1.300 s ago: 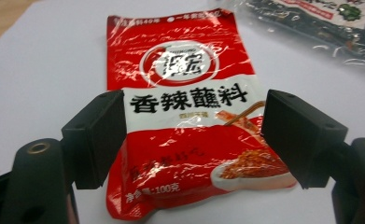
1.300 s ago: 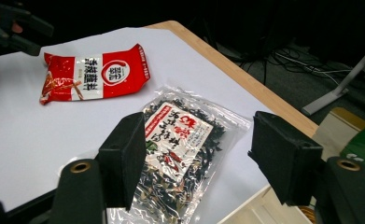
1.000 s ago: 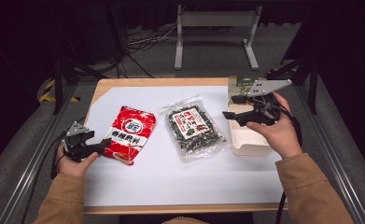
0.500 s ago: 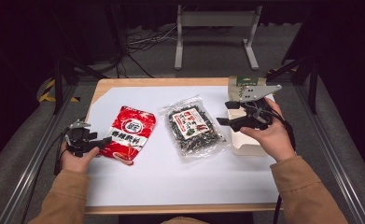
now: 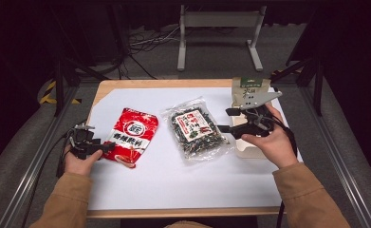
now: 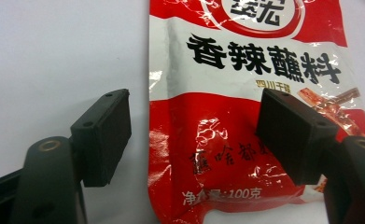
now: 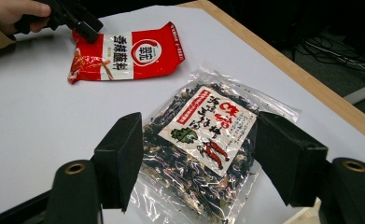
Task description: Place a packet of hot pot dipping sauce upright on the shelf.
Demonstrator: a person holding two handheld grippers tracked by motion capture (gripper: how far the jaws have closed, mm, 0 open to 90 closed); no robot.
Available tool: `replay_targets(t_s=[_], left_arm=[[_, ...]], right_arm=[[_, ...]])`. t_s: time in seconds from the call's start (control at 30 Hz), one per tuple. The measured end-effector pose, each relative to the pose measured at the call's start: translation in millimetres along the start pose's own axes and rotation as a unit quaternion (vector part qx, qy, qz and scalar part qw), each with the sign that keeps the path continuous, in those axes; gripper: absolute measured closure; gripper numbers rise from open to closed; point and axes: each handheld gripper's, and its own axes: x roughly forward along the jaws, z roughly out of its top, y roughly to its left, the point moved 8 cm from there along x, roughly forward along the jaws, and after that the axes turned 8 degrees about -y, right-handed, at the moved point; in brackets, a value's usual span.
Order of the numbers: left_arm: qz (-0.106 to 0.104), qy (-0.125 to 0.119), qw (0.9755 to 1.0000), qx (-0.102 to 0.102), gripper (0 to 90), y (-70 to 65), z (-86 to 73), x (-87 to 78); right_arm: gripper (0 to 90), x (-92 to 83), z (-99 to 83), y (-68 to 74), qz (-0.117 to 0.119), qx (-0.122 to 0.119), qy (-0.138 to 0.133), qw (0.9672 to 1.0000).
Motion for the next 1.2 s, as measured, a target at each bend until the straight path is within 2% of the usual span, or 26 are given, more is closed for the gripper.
replay_targets(t_s=[0.03,0.07,0.13,0.33,0.5,0.63,0.7,0.83,0.9,0.93,0.97,1.03,1.2], left_arm=[[-0.013,0.005,0.9999,-0.008,32.4,-1.8,-0.8,0.7],[-0.018,0.009,0.9997,-0.013,32.4,-2.4,-1.3,1.4],[-0.021,0.011,0.9995,-0.019,32.4,-2.0,-1.7,1.8],[-0.024,0.012,0.9995,-0.018,35.6,-4.8,-2.1,2.6],[-0.044,0.010,0.9982,-0.039,49.0,-8.4,-3.1,2.3],[-0.038,0.009,0.9987,-0.031,52.5,-10.8,-3.4,1.2],[-0.031,0.006,0.9992,-0.023,57.1,-12.7,-2.9,-0.1],[-0.026,-0.005,0.9994,-0.022,67.3,-14.1,-1.9,-3.1],[-0.027,-0.010,0.9993,-0.022,70.9,-13.7,-1.1,-4.0],[-0.025,-0.012,0.9994,-0.018,71.8,-13.2,-0.9,-4.7],[-0.027,-0.016,0.9992,-0.025,72.6,-15.1,-0.6,-5.2],[-0.027,-0.022,0.9993,-0.017,74.2,-15.3,0.6,-7.0],[-0.030,-0.046,0.9984,-0.011,76.0,-21.5,5.6,-14.8]], right_arm=[[33.0,0.6,-1.4,1.3,0.002,0.001,0.000,1.0000],[33.0,0.6,-1.4,1.3,0.002,0.001,0.000,1.0000],[32.6,2.6,-3.7,2.7,0.003,-0.001,0.007,1.0000],[32.2,4.2,-3.8,5.0,0.006,-0.001,0.004,1.0000],[31.7,4.7,-4.3,7.4,0.008,0.000,0.002,1.0000],[31.7,4.9,-4.5,8.7,0.010,0.001,0.001,0.9999],[31.7,5.3,-5.0,9.1,0.010,-0.001,0.002,0.9999],[31.9,6.3,-6.0,10.7,0.013,0.001,0.001,0.9999],[36.8,6.7,-6.8,11.8,0.015,0.000,0.001,0.9999],[38.6,6.9,-7.4,12.8,0.018,-0.001,0.000,0.9998],[39.7,7.1,-7.9,13.8,0.020,-0.002,0.000,0.9998],[44.5,7.3,-8.8,16.0,0.023,-0.001,0.002,0.9997],[45.1,6.9,-7.7,18.4,0.027,0.005,-0.004,0.9996]])
